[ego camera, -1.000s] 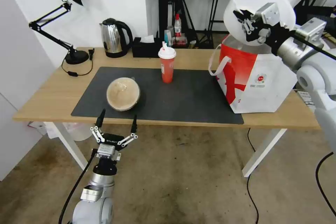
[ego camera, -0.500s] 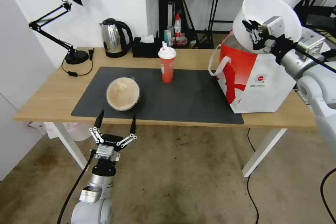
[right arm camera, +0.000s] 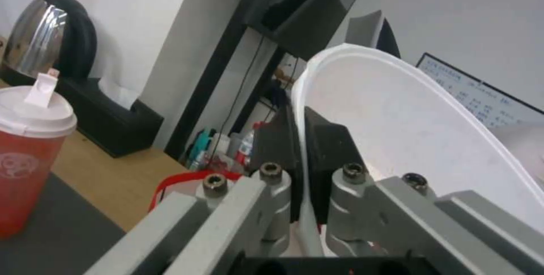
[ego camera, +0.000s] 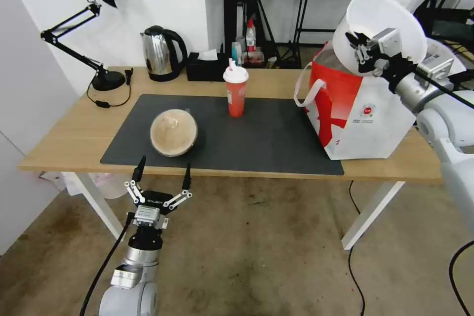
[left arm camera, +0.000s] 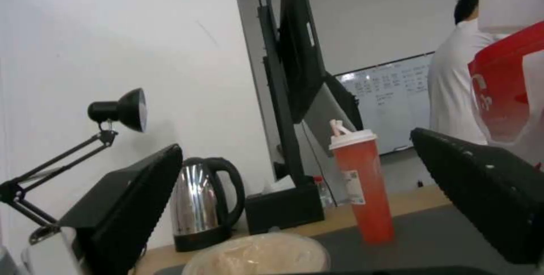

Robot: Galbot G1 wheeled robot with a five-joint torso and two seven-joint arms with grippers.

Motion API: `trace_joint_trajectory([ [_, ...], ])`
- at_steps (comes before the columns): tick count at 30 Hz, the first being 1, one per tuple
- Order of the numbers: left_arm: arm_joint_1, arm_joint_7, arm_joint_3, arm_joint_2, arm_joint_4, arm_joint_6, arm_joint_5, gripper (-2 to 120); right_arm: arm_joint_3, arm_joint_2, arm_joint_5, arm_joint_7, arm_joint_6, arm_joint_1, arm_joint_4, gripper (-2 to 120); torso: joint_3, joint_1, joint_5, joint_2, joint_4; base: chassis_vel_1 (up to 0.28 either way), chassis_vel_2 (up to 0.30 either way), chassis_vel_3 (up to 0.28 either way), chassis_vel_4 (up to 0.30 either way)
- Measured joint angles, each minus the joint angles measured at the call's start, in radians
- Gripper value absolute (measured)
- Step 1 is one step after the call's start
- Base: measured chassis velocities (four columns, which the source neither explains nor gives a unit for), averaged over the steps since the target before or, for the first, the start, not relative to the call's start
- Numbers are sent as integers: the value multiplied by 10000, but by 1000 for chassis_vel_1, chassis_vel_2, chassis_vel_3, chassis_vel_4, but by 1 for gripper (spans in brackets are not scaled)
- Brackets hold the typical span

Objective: Pick up the trash from the table and place it into the takeout bag.

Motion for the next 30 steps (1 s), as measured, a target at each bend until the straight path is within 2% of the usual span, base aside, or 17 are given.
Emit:
trace_joint_trajectory([
  [12,1,0,-18,0,17,-49,2,100,-43,83,-143,150,60,5,-183,0,0,0,0,0,0,0,0,0,0],
  [16,-38,0,-14,1,17,-33,1,100,-94,64,-149,536,-74,-50,-135,20,0,0,0,0,-1,0,0,0,0],
  [18,-42,0,-13,2,17,-29,1,100,-94,58,-122,570,-191,-62,-91,24,0,0,0,0,0,0,0,0,0],
  [20,-41,0,-12,2,18,-20,1,100,-99,52,-81,680,-366,-86,-22,34,0,0,0,0,0,0,0,0,0],
  [22,-41,0,-12,2,18,-20,2,100,-100,51,-78,694,-381,-89,-15,37,0,0,0,0,0,0,0,0,0],
  [24,-41,0,-13,2,17,-17,2,100,-101,52,-75,723,-404,-91,-11,48,0,0,0,-1,0,0,0,0,0],
  [26,-41,0,-14,2,17,-16,2,100,-101,52,-75,723,-405,-91,-11,52,0,0,0,0,0,0,0,0,0],
  [29,-39,-1,-19,3,5,-12,2,100,-105,52,-79,732,-407,-90,-12,67,0,0,0,0,-1,0,0,0,0],
  [30,-39,-1,-19,3,5,-12,2,100,-105,52,-79,732,-407,-90,-12,67,0,0,0,0,-1,0,0,0,0],
])
